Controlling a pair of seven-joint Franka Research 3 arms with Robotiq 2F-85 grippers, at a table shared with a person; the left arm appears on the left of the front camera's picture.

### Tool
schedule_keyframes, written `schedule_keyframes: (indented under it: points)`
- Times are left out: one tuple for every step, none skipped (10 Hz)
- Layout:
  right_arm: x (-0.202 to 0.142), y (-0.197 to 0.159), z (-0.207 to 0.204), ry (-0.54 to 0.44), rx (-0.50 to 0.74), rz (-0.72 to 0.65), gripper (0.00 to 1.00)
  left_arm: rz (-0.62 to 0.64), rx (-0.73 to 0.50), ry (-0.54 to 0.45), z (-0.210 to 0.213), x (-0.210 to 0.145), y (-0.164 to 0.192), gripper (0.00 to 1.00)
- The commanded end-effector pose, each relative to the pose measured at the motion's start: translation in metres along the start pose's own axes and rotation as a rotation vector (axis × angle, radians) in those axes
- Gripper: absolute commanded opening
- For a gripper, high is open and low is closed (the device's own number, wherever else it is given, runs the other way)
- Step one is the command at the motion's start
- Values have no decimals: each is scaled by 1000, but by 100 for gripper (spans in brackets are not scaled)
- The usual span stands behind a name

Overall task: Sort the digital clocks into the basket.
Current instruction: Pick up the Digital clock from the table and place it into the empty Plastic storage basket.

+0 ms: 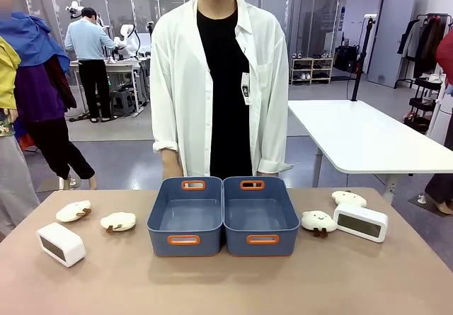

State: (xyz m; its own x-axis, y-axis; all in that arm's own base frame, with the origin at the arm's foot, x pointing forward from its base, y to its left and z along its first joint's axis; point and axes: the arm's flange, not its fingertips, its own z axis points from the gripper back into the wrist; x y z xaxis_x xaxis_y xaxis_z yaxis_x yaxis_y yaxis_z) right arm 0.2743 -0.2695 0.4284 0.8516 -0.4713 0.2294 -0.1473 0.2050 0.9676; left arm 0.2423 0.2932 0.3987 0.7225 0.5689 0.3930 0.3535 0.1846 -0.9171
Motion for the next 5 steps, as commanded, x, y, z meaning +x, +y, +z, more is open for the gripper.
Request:
schedule_keyframes:
  points:
    - [0,25,-33,-22,-27,77,100,-8,14,-172,2,25,-2,100]
    - [6,32,-48,-4,-37,113,100,-21,27,-166,-5,30,-1,100]
    - [-2,8,11,-42,-14,17,100,1,13,-120,27,4,1,100]
    - [-2,8,11,-42,-14,17,100,1,13,-120,27,4,1,100]
    - [-2,8,11,-42,-14,17,100,1,13,-120,27,4,1,100]
